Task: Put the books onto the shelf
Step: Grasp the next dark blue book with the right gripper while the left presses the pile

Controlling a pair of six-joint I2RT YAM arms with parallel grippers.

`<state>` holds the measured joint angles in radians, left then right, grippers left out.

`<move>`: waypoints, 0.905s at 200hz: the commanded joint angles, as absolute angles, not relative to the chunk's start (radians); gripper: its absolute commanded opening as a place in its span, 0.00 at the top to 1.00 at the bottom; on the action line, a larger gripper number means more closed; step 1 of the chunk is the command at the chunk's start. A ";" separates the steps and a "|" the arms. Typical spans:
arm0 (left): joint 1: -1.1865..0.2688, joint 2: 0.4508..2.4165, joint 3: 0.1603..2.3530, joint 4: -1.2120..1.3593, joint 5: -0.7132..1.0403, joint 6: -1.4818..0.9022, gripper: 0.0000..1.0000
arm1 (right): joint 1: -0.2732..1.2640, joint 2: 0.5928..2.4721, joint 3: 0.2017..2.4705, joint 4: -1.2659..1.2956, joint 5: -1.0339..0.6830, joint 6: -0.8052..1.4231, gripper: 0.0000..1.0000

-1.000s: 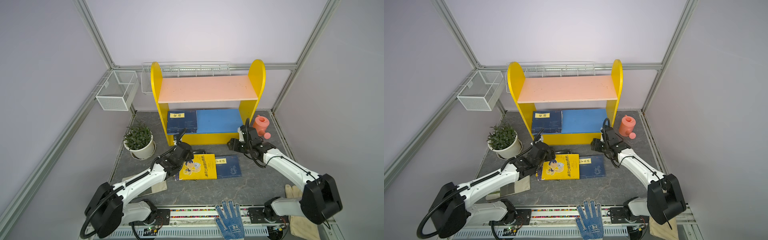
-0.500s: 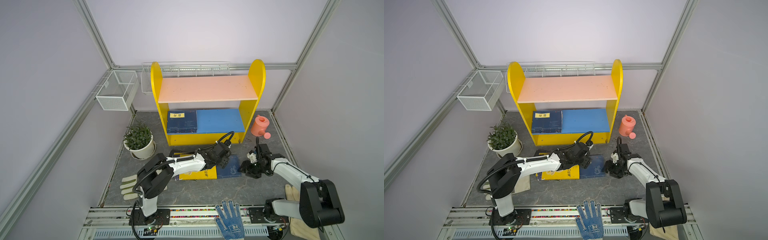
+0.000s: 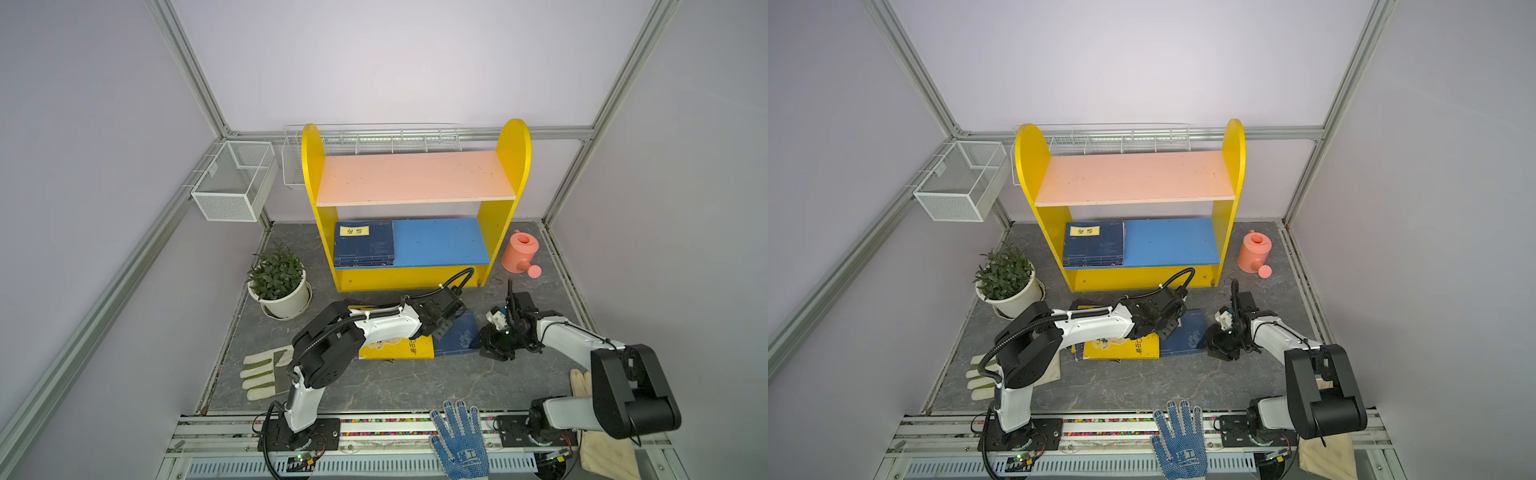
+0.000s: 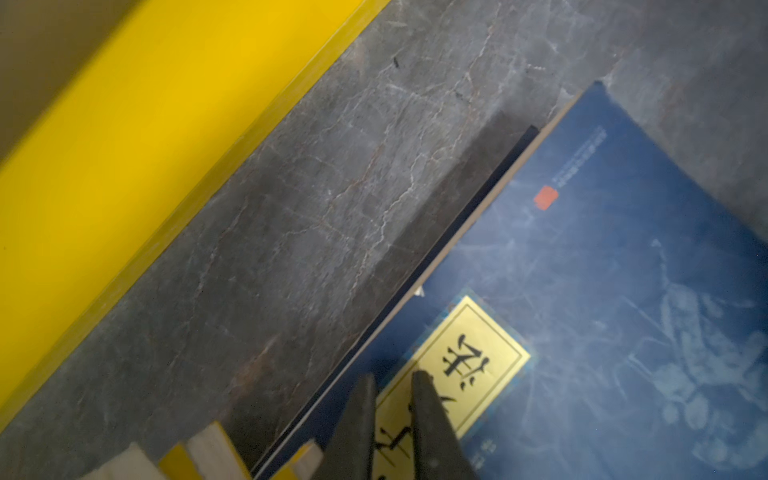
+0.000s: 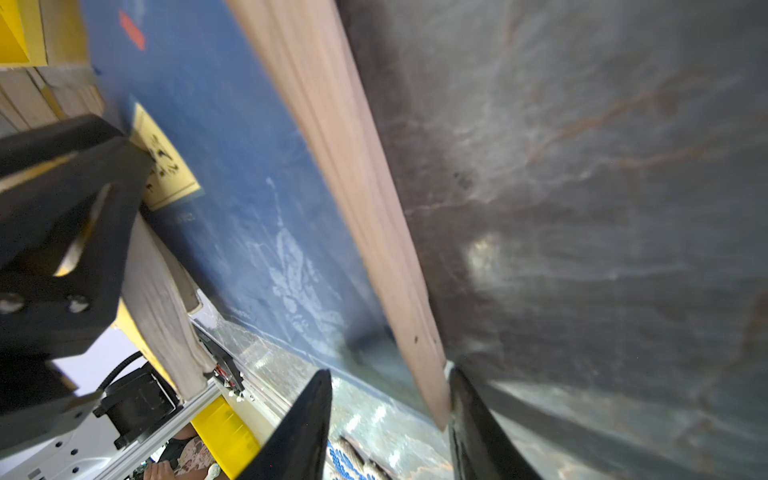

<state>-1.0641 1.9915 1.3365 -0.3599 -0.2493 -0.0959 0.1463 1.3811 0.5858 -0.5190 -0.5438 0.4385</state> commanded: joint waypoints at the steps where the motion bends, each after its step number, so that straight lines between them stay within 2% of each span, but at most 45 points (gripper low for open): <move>1: -1.060 2.043 1.358 -0.465 -0.205 -0.086 0.88 | 0.151 1.377 0.612 -0.494 -0.569 0.439 0.54; 41: -1.060 2.065 1.376 -0.480 -0.165 -0.081 1.00 | 0.152 1.328 0.647 -0.504 -0.607 0.456 0.58; 115: -1.052 2.056 1.362 -0.456 -0.106 -0.083 1.00 | 0.152 1.291 0.720 -0.535 -0.597 0.448 0.63; 153: -1.048 2.039 1.341 -0.434 -0.101 -0.093 1.00 | 0.153 1.266 0.749 -0.599 -0.472 0.406 0.63; 181: -1.042 2.035 1.339 -0.424 -0.093 -0.095 1.00 | 0.158 1.281 0.740 -0.548 -0.528 0.428 0.64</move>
